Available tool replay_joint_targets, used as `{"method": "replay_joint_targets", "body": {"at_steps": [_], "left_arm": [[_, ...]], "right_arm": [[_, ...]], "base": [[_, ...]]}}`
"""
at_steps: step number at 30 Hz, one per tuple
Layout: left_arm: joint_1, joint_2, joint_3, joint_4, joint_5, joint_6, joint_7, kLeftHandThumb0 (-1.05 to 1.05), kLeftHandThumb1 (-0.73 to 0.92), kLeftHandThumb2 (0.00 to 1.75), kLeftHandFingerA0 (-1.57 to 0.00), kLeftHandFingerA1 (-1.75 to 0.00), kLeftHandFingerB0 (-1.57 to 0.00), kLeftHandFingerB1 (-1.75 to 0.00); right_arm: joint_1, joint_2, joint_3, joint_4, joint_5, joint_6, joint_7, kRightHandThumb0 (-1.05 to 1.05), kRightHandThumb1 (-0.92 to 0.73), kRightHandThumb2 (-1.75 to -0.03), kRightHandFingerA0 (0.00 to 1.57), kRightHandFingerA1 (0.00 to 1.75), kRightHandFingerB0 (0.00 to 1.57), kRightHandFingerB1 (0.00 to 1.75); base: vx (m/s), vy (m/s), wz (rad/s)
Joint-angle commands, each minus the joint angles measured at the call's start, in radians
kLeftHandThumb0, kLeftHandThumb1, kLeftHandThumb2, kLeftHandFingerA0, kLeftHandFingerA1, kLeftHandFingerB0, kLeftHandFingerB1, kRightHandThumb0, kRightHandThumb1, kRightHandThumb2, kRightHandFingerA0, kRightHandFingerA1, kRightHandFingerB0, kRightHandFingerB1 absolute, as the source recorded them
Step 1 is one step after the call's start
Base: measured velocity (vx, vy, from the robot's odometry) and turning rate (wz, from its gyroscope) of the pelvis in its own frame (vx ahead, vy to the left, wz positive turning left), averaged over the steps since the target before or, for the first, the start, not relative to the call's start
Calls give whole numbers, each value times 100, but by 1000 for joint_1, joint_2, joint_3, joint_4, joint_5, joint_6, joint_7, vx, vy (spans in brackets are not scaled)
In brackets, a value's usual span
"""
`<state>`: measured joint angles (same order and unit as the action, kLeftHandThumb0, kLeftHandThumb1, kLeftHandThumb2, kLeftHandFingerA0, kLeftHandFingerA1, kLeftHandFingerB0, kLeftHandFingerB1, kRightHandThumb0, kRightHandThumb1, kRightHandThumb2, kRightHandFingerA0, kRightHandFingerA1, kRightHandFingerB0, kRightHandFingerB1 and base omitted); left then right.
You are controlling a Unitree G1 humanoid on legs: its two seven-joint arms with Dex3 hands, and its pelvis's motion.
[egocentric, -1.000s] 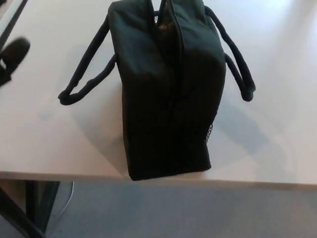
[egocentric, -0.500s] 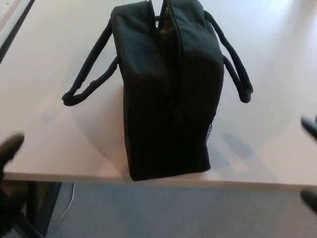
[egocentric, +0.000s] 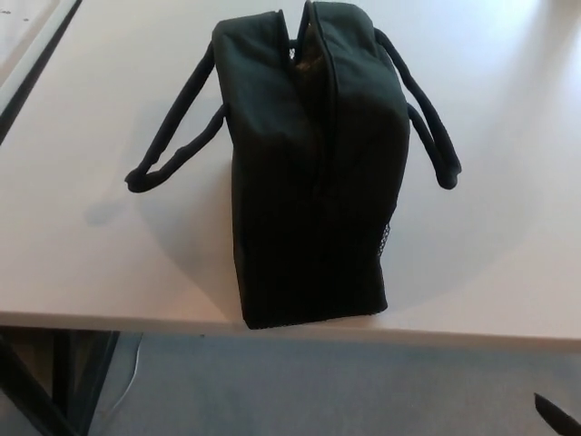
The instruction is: A lunch bag is kept on the middle of the desk and the robot uses both its hands to grab the opening of the bag from the left and right and moves its hands away from each other to spread the bag open
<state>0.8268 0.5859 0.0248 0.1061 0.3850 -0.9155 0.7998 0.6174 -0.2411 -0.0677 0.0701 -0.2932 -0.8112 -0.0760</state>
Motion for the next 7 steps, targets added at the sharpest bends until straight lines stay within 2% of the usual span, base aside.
{"method": "replay_joint_targets", "body": {"at_steps": [1,2,3,5,6,7], "left_arm": [[-3,-19,49,-35,-126,-62,-137,-35,83,64,-28,-37,-20,-31],[-6,-24,55,-32,-130,-64,-149,-39,76,76,-25,-42,-20,-38],[-6,-30,62,-29,-133,-66,-159,-39,76,76,-25,-42,-20,-38],[-7,-39,77,-25,-144,-73,-185,-40,75,76,-25,-42,-19,-38],[0,-51,91,-33,-143,-70,-198,-34,81,64,-30,-39,-20,-32],[0,-51,91,-33,-143,-70,-198,-34,81,64,-30,-39,-20,-32]], "right_arm": [[7,-21,-16,12,77,-27,22,-57,-78,-64,13,32,9,24],[10,-25,-16,7,78,-26,28,-33,-58,-109,0,49,0,48],[12,-28,-14,4,82,-27,34,-33,-58,-109,0,49,0,48],[14,-28,-12,-3,83,-21,39,-33,-57,-108,0,49,0,48],[13,-30,-8,0,91,-21,47,-55,-73,-63,18,33,15,28],[13,-30,-8,0,91,-21,47,-55,-73,-63,18,33,15,28]], "base": [[0,0,0],[0,0,0],[0,0,0],[0,0,0],[0,0,0],[0,0,0]]}}
